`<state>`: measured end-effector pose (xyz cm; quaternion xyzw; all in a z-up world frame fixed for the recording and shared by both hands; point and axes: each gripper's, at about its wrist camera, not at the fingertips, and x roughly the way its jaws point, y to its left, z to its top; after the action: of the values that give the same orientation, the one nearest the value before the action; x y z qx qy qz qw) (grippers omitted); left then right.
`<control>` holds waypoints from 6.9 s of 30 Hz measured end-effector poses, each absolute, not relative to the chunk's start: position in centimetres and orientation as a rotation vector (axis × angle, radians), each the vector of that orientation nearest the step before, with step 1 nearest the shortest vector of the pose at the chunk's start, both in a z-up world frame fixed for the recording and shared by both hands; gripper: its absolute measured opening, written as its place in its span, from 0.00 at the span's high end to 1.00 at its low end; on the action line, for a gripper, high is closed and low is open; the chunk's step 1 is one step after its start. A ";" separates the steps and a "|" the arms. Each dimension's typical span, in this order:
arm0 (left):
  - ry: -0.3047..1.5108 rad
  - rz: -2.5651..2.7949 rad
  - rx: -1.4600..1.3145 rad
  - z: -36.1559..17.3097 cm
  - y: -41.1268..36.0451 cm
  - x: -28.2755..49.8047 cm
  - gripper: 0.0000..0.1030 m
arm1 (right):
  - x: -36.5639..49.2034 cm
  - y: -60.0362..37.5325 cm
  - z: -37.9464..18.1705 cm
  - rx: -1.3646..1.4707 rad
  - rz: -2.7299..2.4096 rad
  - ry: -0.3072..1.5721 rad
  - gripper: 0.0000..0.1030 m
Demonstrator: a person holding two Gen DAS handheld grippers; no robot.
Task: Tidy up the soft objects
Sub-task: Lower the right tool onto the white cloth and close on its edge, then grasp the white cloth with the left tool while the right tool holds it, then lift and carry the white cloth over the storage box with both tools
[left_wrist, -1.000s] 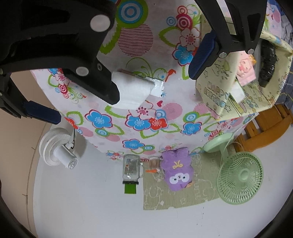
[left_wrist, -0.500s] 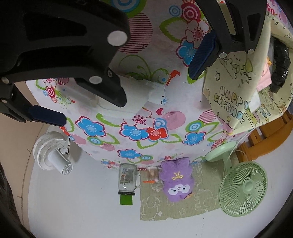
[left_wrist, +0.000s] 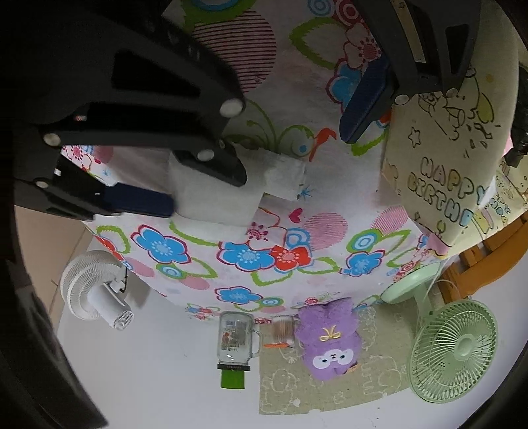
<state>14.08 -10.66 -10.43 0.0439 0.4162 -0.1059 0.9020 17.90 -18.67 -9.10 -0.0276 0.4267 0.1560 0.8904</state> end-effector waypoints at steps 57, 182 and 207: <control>0.906 -0.228 0.172 -11.9 -12.9 18.2 0.04 | 17.8 -25.0 -8.6 0.092 0.195 0.882 0.96; 0.663 -0.197 0.140 -2.4 -8.3 2.8 0.51 | 4.6 -17.5 0.0 -0.080 0.225 0.706 0.74; 0.635 -0.142 0.097 1.5 -2.0 4.0 0.51 | 6.0 -11.4 5.0 -0.102 0.325 0.673 0.73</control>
<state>3.96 -2.03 1.51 0.0474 0.3119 -0.0697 0.9464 5.97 -11.39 5.01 -0.0498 0.3284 0.1585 0.9298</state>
